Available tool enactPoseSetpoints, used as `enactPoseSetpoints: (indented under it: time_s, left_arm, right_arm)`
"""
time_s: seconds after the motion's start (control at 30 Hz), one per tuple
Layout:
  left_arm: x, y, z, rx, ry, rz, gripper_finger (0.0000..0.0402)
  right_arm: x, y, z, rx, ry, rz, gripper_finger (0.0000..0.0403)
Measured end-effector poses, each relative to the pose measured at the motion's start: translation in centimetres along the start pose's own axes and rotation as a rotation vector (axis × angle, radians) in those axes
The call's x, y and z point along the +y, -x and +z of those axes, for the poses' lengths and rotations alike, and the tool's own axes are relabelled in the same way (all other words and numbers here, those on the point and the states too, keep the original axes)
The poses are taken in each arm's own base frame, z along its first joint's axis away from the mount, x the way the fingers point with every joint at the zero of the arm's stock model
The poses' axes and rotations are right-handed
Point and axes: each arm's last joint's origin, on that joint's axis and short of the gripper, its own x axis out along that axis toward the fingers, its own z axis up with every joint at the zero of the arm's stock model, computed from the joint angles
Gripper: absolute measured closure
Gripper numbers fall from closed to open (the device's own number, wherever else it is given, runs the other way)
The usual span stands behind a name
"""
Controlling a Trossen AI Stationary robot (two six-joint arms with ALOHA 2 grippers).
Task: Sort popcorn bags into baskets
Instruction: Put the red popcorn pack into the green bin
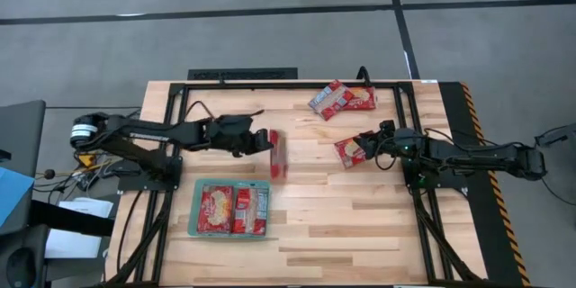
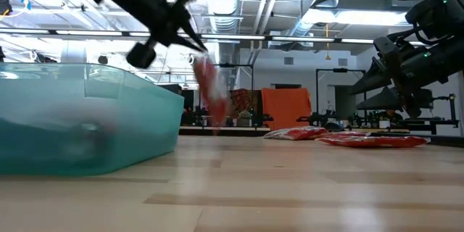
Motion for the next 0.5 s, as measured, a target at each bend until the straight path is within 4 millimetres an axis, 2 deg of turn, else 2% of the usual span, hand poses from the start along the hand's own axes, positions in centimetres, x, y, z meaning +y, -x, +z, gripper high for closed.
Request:
enactPoseSetpoints:
  time_s: [0.27,0.37,0.5]
  left_arm:
    - [-0.7,4.2,-5.5,0.096,0.03,0.054,0.0401]
    - [0.0,5.0,-6.5,0.034,0.019,0.123,0.0401]
    - [0.5,5.2,-6.5,-0.076,0.045,0.169,0.0399]
  right_arm:
    - [0.0,0.0,0.0,0.005,0.002,-0.004,0.0154]
    - [0.0,0.0,0.0,0.005,0.002,-0.004,0.0154]
    - [0.1,0.0,0.0,0.007,-0.007,0.011,0.0154]
